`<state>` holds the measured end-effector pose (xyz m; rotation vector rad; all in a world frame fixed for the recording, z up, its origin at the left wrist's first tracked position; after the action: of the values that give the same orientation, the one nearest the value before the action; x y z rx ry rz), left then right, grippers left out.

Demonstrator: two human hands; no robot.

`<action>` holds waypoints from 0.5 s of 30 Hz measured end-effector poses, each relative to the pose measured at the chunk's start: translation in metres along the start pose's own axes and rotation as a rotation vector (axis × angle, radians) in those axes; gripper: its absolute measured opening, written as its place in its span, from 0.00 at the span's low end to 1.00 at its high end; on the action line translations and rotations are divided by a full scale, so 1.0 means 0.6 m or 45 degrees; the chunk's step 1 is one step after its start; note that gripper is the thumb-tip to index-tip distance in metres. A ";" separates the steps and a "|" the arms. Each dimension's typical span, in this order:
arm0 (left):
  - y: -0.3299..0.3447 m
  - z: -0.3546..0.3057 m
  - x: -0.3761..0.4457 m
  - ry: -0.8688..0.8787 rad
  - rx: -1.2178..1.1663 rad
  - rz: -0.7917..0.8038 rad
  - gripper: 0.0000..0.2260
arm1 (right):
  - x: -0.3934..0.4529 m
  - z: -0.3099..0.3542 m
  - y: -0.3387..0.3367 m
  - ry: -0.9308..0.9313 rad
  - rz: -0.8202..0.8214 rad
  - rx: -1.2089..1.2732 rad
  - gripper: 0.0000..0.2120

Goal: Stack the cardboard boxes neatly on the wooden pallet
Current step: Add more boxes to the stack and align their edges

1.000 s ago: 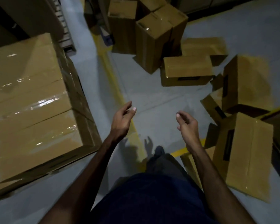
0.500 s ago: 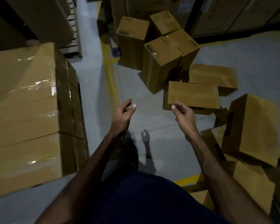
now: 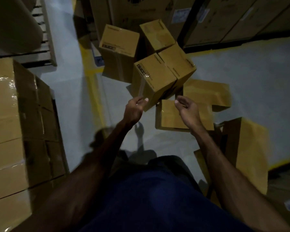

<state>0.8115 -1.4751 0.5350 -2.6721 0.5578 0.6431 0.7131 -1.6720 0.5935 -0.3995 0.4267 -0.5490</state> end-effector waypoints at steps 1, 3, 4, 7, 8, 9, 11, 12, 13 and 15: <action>0.006 -0.009 0.022 -0.036 -0.026 -0.009 0.22 | 0.031 0.007 0.000 -0.012 0.020 -0.028 0.17; 0.019 -0.025 0.062 -0.052 -0.052 -0.020 0.16 | 0.099 0.021 -0.001 -0.029 0.080 -0.069 0.16; 0.027 -0.032 0.078 -0.045 -0.061 -0.027 0.14 | 0.135 0.024 0.000 -0.042 0.123 -0.090 0.16; 0.049 -0.042 0.122 -0.179 -0.225 -0.134 0.11 | 0.248 0.037 0.005 -0.077 0.285 -0.171 0.17; 0.054 -0.044 0.135 -0.215 -0.276 -0.185 0.10 | 0.286 0.040 0.009 -0.102 0.330 -0.228 0.18; 0.061 -0.047 0.148 -0.235 -0.323 -0.229 0.09 | 0.325 0.044 0.015 -0.133 0.385 -0.294 0.18; 0.081 -0.050 0.171 -0.276 -0.458 -0.333 0.07 | 0.401 0.054 0.029 -0.190 0.525 -0.416 0.18; 0.092 -0.050 0.179 -0.290 -0.511 -0.366 0.06 | 0.431 0.060 0.032 -0.218 0.580 -0.474 0.19; 0.107 -0.049 0.191 -0.304 -0.553 -0.395 0.05 | 0.467 0.062 0.037 -0.250 0.639 -0.538 0.19; 0.147 -0.039 0.224 -0.363 -0.652 -0.429 0.08 | 0.543 0.059 0.050 -0.295 0.762 -0.665 0.20</action>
<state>0.8910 -1.6006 0.4686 -2.9432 -0.1596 1.1596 0.9942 -1.8264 0.5182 -0.7905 0.4375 0.2024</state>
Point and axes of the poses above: each hand's wrist, its own x-axis towards the middle knuckle, its own y-axis out of the palm, z = x × y, the point moved 2 cm from there along x, towards the middle knuckle, and after that the axes turned 3 degrees about -y, right-handed, at the moved point
